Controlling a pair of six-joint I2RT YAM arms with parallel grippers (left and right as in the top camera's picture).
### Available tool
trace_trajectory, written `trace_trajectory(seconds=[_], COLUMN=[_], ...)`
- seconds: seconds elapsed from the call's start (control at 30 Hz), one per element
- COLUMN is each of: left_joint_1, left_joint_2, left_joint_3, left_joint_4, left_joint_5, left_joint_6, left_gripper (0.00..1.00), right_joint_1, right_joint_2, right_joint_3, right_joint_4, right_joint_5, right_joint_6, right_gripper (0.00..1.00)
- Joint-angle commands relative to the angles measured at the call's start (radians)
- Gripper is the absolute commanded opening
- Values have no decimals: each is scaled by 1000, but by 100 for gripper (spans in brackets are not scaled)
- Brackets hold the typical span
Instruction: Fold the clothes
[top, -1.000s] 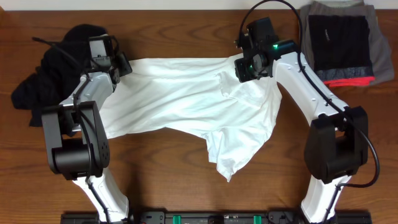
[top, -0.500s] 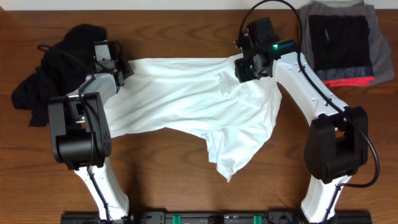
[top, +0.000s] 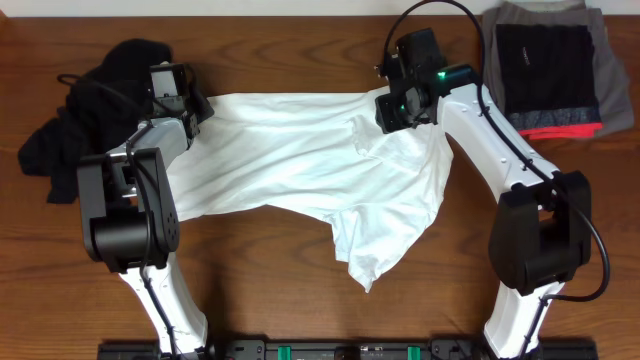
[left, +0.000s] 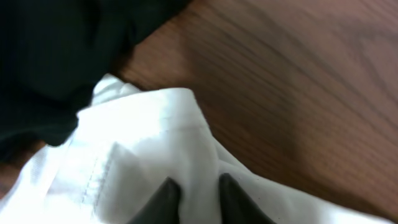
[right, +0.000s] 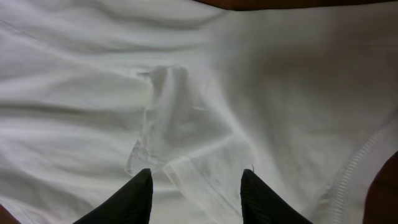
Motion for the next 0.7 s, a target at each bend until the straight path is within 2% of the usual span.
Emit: trace_trajectory(seconds=[0.0, 0.07, 0.2, 0.4, 0.67], left_joint_1=[5, 6, 6, 6, 6], left_joint_2=[-19, -42, -114, -225, -244], left_joint_3=[10, 10, 10, 10, 5], left_joint_4=[-9, -24, -102, -341, -605], left_joint_5=[-12, -16, -72, -129, -127], left_joint_6=[-2, -1, 8, 10, 0], left_gripper=[11, 6, 6, 6, 6], right_joint_1=[9, 9, 9, 9, 9], right_joint_2=[6, 6, 6, 6, 6], right_joint_3=[18, 17, 17, 17, 18], right_joint_4=[3, 3, 1, -2, -21], right_joint_5=[-5, -5, -5, -15, -31], right_joint_6=[-11, -11, -11, -11, -11], right_gripper=[45, 45, 44, 43, 42])
